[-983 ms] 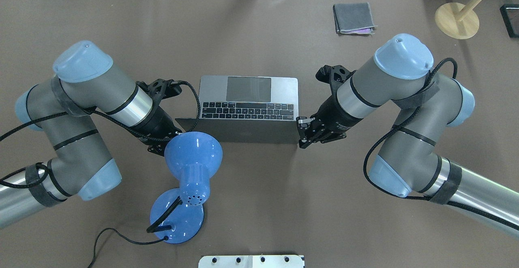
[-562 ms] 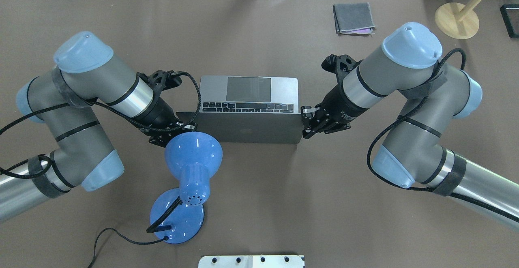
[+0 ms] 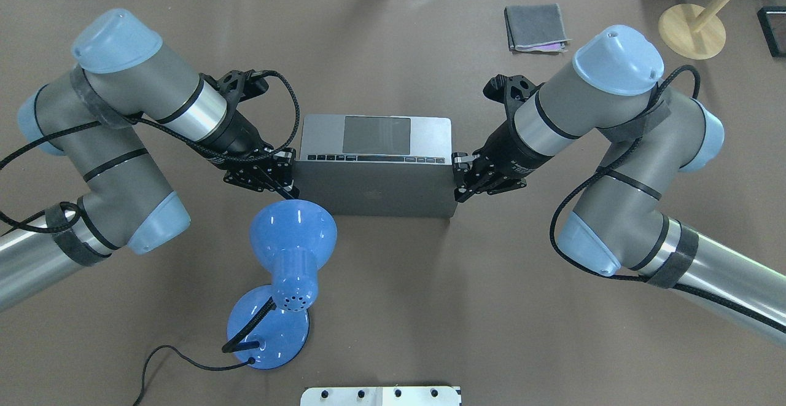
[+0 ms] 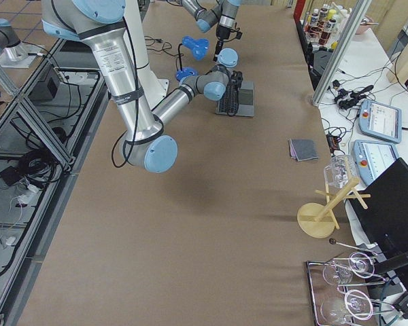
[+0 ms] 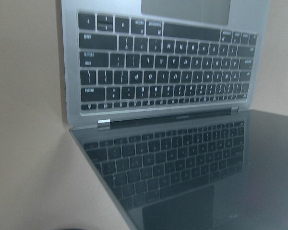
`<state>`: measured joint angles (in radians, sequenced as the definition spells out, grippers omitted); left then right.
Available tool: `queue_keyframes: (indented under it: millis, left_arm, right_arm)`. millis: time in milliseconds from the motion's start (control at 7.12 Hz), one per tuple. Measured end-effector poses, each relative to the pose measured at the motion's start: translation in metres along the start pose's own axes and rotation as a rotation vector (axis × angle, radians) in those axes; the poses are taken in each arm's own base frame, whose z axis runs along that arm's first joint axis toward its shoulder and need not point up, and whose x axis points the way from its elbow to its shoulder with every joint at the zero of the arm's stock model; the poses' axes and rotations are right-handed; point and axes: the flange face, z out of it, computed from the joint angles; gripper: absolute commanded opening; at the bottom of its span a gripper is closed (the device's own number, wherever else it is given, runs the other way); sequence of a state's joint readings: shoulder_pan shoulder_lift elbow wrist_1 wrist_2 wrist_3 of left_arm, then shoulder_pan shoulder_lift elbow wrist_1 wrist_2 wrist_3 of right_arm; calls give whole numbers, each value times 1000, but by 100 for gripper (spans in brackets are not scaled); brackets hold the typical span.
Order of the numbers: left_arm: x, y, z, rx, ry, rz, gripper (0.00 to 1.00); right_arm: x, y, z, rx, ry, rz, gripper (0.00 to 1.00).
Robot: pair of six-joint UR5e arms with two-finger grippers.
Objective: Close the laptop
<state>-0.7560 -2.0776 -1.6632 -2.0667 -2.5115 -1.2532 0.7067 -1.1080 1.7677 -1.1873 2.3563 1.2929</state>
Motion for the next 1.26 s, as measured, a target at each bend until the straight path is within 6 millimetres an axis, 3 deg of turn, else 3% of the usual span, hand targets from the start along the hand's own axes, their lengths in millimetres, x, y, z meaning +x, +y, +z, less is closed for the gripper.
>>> queue_keyframes:
  millis: [421,843,1264]
  left_arm:
    - [5,-25,2,32,-12,-12,0]
    - [4,-47,-11,73,-18,-26,0]
    - [-4,-77,2,119,-26,-22,0]
  right_arm:
    - [-3,-17,-3,19,3,8,0]
    - [4,-52,-4,56,-7,12,0]
    - [7,-85,6,79,-15,12,0]
